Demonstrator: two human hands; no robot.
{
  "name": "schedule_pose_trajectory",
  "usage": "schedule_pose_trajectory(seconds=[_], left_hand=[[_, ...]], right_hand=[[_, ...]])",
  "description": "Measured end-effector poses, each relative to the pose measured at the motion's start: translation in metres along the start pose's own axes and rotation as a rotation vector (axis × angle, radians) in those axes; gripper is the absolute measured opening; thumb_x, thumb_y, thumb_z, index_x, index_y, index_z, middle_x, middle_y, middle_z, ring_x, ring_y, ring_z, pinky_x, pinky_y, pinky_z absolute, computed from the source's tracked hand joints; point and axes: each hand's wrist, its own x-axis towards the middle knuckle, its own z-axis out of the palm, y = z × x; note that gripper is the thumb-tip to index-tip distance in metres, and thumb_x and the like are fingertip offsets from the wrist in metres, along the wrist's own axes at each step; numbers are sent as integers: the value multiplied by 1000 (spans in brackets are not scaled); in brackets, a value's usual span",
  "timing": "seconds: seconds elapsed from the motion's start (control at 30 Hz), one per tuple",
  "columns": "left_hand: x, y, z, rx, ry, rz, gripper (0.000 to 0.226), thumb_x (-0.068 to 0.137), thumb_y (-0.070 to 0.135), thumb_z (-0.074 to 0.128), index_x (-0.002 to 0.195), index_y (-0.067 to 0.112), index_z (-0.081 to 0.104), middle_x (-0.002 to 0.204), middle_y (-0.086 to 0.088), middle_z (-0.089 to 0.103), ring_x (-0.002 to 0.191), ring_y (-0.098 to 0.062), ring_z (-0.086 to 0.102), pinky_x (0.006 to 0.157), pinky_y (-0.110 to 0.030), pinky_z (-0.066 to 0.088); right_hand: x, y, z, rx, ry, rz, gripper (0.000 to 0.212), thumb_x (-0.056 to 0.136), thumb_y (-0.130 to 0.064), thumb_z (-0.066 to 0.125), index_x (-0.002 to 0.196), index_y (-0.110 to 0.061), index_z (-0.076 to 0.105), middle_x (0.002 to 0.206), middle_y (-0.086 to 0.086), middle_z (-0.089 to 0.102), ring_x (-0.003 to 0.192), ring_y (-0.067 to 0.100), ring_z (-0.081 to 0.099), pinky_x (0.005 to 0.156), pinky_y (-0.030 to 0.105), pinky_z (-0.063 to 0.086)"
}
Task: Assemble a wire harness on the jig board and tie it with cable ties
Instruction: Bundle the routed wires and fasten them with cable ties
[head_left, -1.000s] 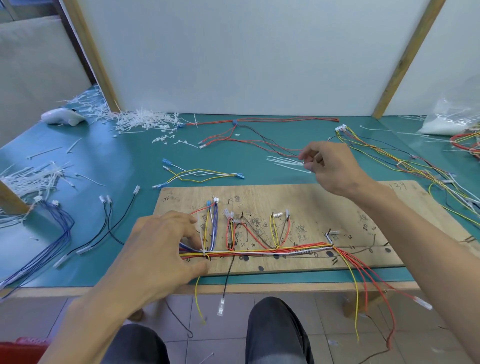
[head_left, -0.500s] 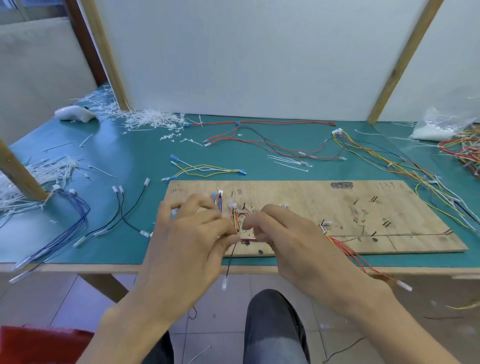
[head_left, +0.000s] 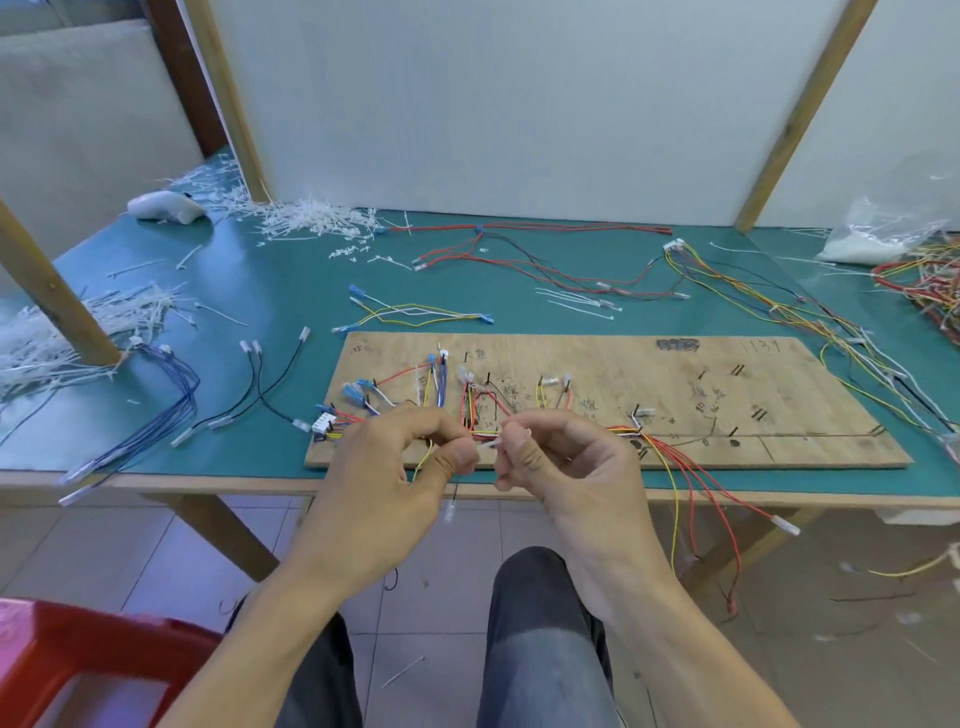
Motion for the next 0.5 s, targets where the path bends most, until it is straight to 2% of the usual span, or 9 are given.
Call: schedule_pose_trajectory(seconds=[0.03, 0.1, 0.2, 0.27, 0.43, 0.5], left_hand=[[0, 0, 1, -12, 2, -6, 14, 94, 31, 74, 82, 39, 72, 92, 23, 72, 101, 1, 64, 84, -11, 42], [1, -1, 0, -12, -12, -10, 8, 93, 38, 73, 86, 39, 75, 95, 20, 73, 103, -1, 64, 89, -15, 44], [5, -11, -7, 161, 30, 18, 4, 94, 38, 74, 94, 36, 77, 101, 21, 71, 107, -2, 61, 99, -38, 44], [8, -17, -13, 309, 42, 34, 6, 92, 32, 77, 96, 36, 75, 103, 22, 69, 113, -6, 58, 100, -46, 36], [13, -25, -6, 570, -16, 144, 5, 92, 34, 74, 96, 35, 72, 101, 23, 66, 115, -7, 50, 90, -34, 21], [15, -25, -1, 618, -11, 173, 1, 92, 33, 73, 93, 33, 73, 98, 23, 66, 114, -8, 49, 91, -37, 25]], right_hand=[[0, 2, 0, 47, 21, 30, 18, 87, -22, 82, 96, -7, 80, 80, 15, 71, 72, 23, 64, 72, 30, 58], [1, 5, -1, 45, 55, 35, 16, 87, -23, 81, 96, -9, 81, 80, 13, 71, 72, 21, 64, 69, 28, 58], [11, 5, -13, -136, 135, -94, 10, 92, -21, 77, 96, -13, 82, 76, 8, 73, 67, 18, 63, 65, 24, 55], [22, 3, -23, -251, 208, -171, 10, 94, -20, 77, 101, -18, 83, 77, 4, 74, 64, 15, 63, 64, 22, 54], [45, 4, -29, -539, 251, -318, 17, 98, -26, 75, 113, -24, 81, 94, -7, 77, 83, 19, 71, 76, 44, 60], [55, 6, -25, -610, 268, -369, 18, 99, -27, 75, 115, -23, 81, 96, -9, 77, 85, 16, 72, 76, 41, 59]])
